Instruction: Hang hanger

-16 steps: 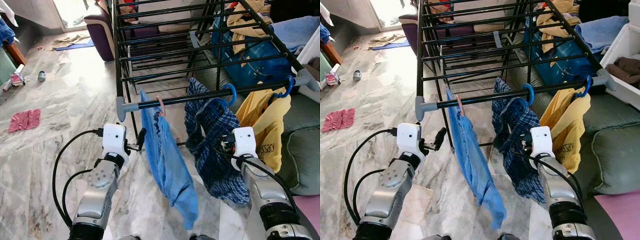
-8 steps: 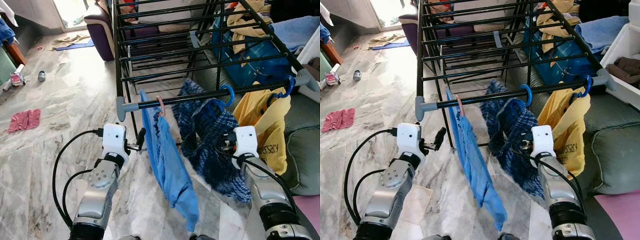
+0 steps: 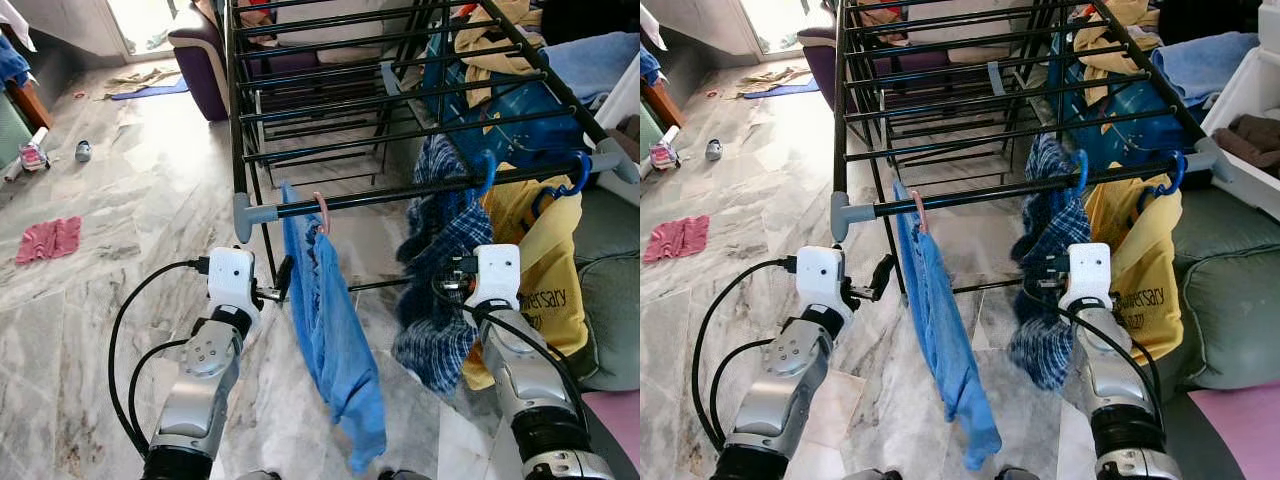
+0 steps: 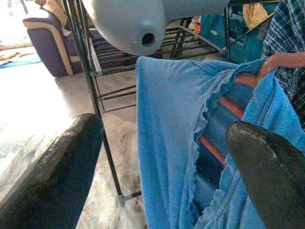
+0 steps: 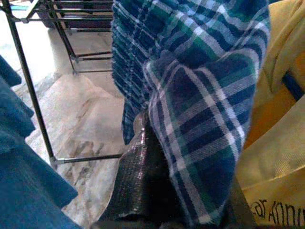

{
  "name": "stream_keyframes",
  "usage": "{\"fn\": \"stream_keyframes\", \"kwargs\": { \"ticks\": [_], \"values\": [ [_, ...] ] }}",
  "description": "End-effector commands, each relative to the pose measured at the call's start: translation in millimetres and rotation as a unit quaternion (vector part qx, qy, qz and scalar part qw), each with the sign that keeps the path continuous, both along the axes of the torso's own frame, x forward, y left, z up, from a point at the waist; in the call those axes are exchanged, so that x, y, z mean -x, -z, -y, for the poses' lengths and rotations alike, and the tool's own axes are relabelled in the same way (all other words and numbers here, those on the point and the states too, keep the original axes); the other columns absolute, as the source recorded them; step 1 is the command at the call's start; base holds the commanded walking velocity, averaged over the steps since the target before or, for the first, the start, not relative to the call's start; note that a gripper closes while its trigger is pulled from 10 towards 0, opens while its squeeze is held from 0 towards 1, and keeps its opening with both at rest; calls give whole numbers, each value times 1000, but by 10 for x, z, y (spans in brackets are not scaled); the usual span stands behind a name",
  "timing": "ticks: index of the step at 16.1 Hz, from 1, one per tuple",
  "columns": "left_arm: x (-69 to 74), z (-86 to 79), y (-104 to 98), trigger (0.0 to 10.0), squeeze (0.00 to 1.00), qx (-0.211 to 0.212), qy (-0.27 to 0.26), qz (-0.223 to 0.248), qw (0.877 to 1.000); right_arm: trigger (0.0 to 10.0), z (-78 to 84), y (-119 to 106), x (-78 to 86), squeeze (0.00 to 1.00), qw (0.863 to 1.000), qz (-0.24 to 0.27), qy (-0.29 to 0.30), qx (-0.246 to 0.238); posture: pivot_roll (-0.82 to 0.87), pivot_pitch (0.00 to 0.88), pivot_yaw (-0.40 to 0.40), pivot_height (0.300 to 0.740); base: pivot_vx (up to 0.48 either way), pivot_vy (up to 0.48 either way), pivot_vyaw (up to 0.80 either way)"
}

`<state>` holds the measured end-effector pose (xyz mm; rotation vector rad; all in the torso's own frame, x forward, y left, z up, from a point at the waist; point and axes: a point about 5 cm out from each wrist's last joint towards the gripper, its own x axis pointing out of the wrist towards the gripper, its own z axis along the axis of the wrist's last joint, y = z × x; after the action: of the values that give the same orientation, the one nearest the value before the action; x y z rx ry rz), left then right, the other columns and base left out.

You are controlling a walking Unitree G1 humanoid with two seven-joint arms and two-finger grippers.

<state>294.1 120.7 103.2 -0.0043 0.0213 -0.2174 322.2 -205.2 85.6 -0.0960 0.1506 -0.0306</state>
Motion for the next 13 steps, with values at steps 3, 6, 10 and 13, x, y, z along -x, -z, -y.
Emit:
{"fn": "stream_keyframes", "kwargs": {
  "ticks": [3,6,10,13],
  "values": [
    [9,-23,42,10000,0,-18,-20,0,1000,0,-17,-76,62,0,999,39,7,0,-38,51,18,740,0,0,0],
    [7,-16,26,10000,0,-21,-30,4,999,0,-19,-63,269,0,999,45,8,-1,-37,42,11,740,0,0,0],
    [36,-13,59,10000,0,-29,-29,4,999,0,-60,42,761,0,999,46,0,13,-49,33,13,740,0,0,0],
    [9,28,56,10000,0,-31,-21,5,999,2745,-102,142,907,0,1000,18,3,9,-58,18,17,740,-107,0,0]
  ]
}}
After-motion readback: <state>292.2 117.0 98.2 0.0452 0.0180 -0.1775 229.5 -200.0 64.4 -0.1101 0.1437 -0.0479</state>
